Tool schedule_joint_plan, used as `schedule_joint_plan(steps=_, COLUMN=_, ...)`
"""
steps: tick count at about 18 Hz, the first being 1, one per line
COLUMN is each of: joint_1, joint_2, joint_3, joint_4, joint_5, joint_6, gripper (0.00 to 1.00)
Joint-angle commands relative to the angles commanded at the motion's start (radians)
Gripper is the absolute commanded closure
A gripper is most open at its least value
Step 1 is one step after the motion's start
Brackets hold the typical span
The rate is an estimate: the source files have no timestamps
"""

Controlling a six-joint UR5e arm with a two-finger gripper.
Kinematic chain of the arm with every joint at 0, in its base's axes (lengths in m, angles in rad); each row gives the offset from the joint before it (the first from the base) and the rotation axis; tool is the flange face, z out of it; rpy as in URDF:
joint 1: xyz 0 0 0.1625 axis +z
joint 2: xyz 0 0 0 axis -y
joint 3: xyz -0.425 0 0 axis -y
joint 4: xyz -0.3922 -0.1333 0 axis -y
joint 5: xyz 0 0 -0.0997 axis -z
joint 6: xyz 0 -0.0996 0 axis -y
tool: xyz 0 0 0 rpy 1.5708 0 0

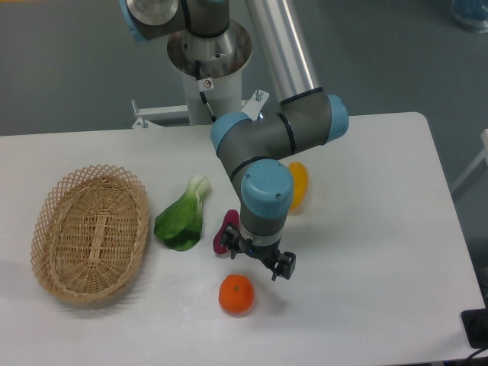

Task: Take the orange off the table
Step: 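Lower the gripper down around the orange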

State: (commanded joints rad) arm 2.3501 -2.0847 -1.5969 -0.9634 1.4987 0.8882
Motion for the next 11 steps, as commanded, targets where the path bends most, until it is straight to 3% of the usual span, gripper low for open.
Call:
schedule_joint_plan(steps=3, joint_1=-0.015, joint_2=-0.023, joint_3=0.02, joint_4=0.028, joint_5=0.0, joint_6=-0.044, gripper=0.0)
schedule_joint_plan(steps=11, joint_1=-0.032, joint_2=-0.049, joint_3=0.048, joint_4=0.029, joint_5=0.0, joint_6=-0.077, gripper=0.0)
